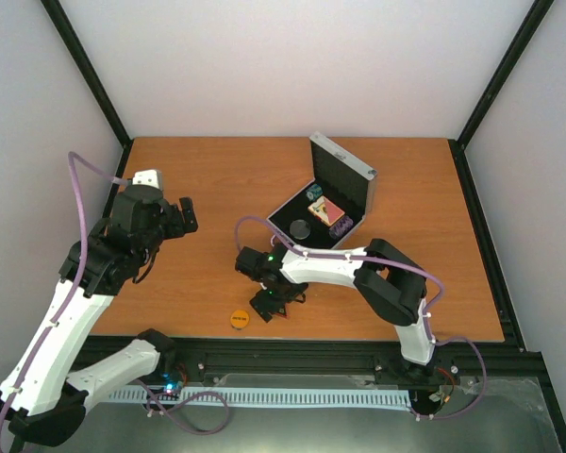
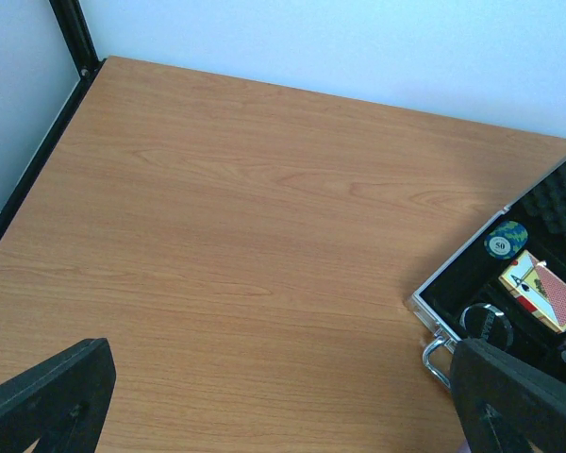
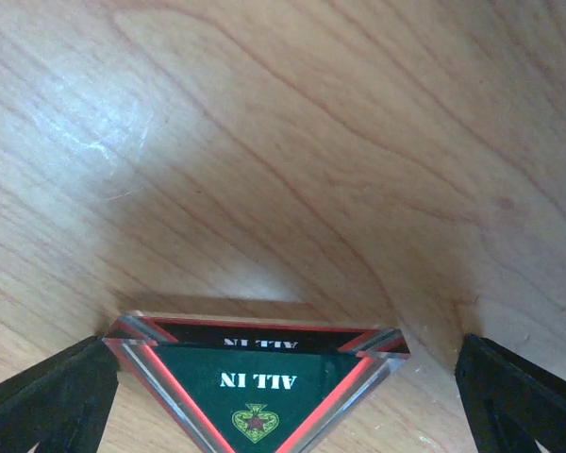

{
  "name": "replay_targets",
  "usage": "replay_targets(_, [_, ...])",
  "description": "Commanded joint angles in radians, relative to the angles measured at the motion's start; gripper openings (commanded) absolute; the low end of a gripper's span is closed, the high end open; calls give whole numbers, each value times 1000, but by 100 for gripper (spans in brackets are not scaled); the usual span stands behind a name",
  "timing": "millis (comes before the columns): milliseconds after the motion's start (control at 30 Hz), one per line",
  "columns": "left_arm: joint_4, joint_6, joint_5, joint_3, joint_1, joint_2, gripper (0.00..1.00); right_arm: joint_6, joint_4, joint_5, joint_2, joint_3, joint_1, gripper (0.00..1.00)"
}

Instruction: Pack up texas hold em set

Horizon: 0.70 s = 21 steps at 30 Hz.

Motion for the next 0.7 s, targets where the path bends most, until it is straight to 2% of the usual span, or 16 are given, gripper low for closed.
replay_targets(0, [-12,2,-13,3,5,-8,100,18,17,12,56,-15,3,100])
replay_targets(67, [-14,1,-14,4,4,-8,100,17,22,8,50,-16,3,91])
replay_targets(167, [-11,0,-12,0,4,-6,100,17,22,2,52,-11,4,72])
replay_targets(333, [-7,-4,-10,0,4,-6,100,18,10,7,51,-12,4,59])
replay_targets(467, [-6,-5,-10,0,5,-4,100,20,-3,29,41,-16,5,43])
replay_targets(667, [-6,-12,-9,-2,4,-5,100,23,-46,104,19,25,3,39])
